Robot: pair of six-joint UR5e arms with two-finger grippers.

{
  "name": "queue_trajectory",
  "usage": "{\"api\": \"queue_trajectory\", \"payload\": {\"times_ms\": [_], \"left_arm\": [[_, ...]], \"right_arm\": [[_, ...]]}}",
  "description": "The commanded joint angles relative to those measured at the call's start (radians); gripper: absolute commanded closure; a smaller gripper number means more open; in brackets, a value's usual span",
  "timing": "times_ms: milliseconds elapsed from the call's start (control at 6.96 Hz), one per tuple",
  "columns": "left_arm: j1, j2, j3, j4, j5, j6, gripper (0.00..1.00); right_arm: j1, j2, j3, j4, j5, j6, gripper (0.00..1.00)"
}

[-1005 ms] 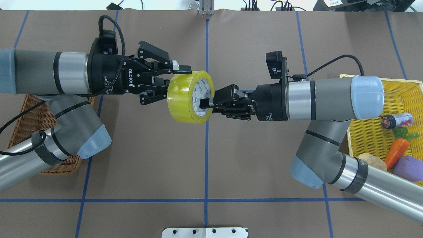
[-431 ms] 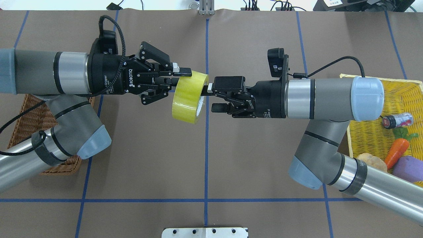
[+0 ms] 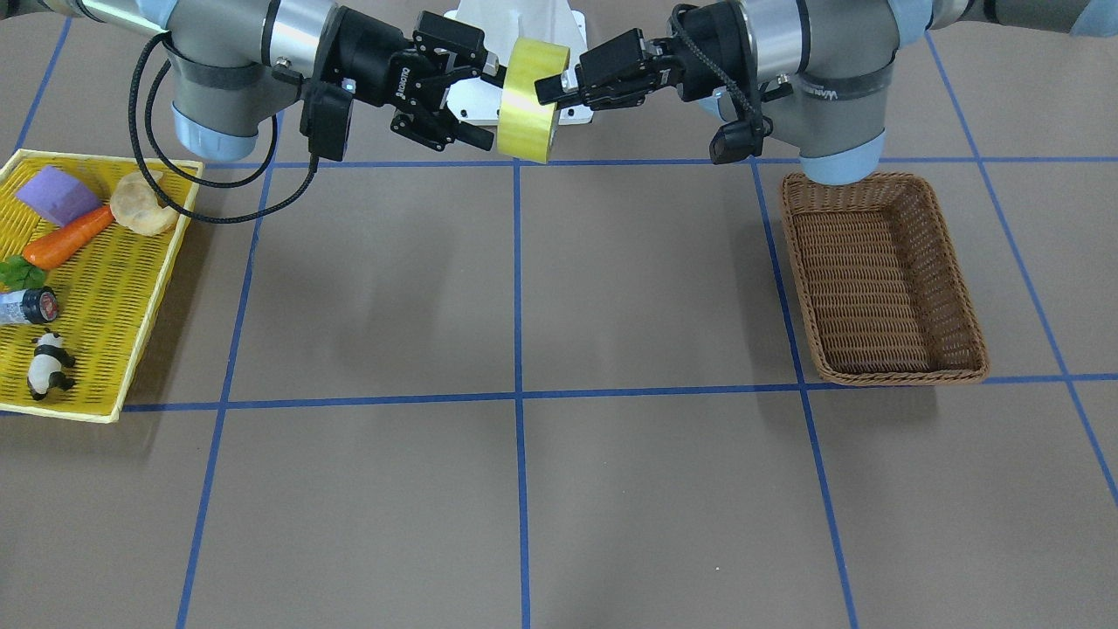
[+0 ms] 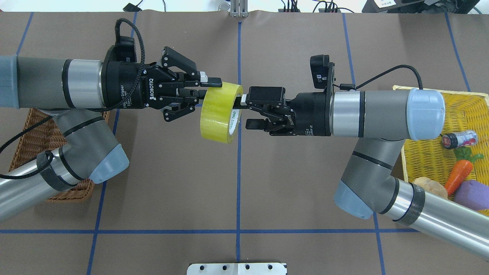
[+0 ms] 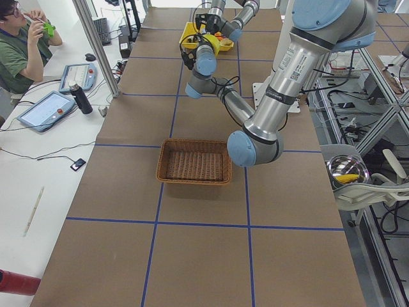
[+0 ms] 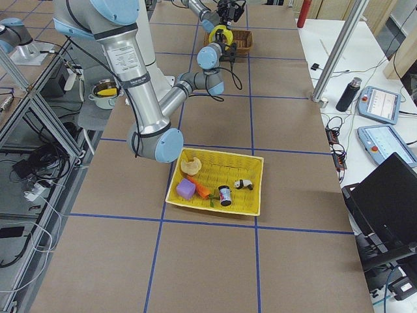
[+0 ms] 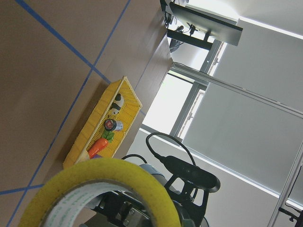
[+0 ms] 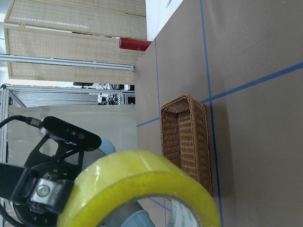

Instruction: Move tape to another basket

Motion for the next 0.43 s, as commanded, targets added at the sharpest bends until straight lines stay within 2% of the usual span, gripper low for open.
{"api": "queue_trajectory", "payload": {"times_ms": [0, 287], "left_arm": [[-0.003, 0.002, 0.001, 0.0, 0.0, -0.005, 1.0], [-0.006, 0.002, 0.001, 0.008, 0.002, -0.005, 1.0]], "right_arm": [[0.003, -0.019, 0.009, 0.004, 0.011, -0.003, 0.0], [0.037, -0.085, 0.007, -0.001, 0.082, -0.046, 0.0]]}}
